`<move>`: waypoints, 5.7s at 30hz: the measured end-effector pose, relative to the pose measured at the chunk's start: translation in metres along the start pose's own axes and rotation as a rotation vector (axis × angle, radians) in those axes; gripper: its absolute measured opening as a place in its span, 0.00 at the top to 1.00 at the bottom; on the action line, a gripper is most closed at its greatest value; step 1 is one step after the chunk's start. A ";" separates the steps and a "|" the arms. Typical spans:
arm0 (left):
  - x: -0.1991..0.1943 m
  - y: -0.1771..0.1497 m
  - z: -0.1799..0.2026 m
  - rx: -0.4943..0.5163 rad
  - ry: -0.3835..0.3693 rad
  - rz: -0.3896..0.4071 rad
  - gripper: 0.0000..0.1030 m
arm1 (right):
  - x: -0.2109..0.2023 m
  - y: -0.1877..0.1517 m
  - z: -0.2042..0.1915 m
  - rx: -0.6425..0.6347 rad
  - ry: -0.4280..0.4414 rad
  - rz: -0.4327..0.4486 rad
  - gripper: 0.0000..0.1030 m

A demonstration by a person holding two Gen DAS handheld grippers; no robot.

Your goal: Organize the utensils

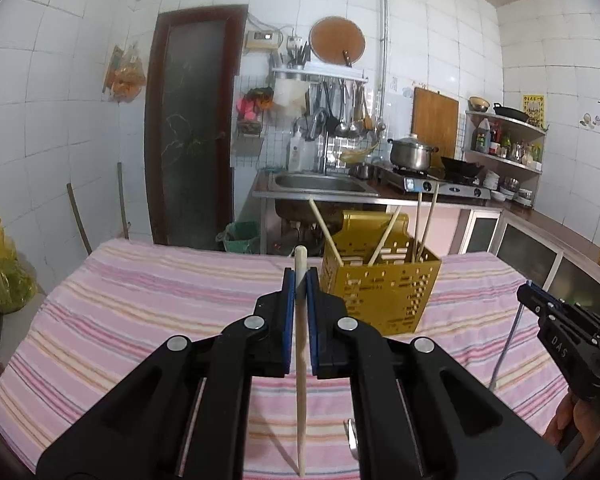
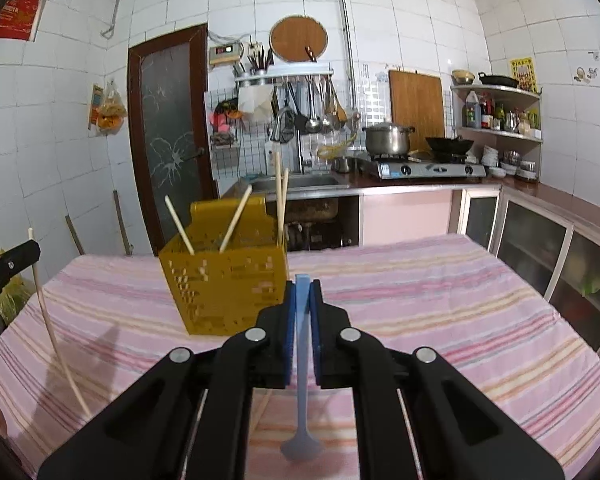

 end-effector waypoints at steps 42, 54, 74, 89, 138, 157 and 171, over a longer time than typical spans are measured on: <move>0.170 0.073 0.034 -0.021 -0.019 0.010 0.28 | 0.139 0.082 -0.031 -0.047 0.030 0.023 0.39; 0.083 0.040 -0.016 0.051 0.064 -0.073 0.05 | 0.065 0.049 -0.014 0.000 -0.027 -0.077 0.28; 0.083 -0.131 -0.057 -0.020 0.158 -0.402 0.05 | 0.067 -0.123 -0.036 -0.099 -0.110 -0.495 0.38; 0.081 -0.146 -0.030 -0.033 0.104 -0.508 0.05 | 0.065 -0.132 -0.037 -0.050 0.008 -0.563 0.92; 0.064 -0.160 0.055 0.021 0.011 -0.576 0.80 | 0.049 -0.124 0.006 -0.018 0.040 -0.487 0.93; 0.015 -0.065 0.016 0.008 -0.002 -0.261 0.80 | 0.010 -0.056 -0.004 -0.005 0.019 -0.232 0.94; 0.001 -0.028 0.000 -0.003 -0.032 -0.137 0.81 | -0.008 -0.019 -0.004 0.035 -0.004 -0.071 0.94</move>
Point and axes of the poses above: each gripper's, at about its wrist camera, not at the fingertips, and x roughly the way its jaws point, z to its right, y to its top, the point moved 5 cm from there along x, roughly the way its jaws point, and after that the axes turned 10 degrees about z, right-handed, at the moved point
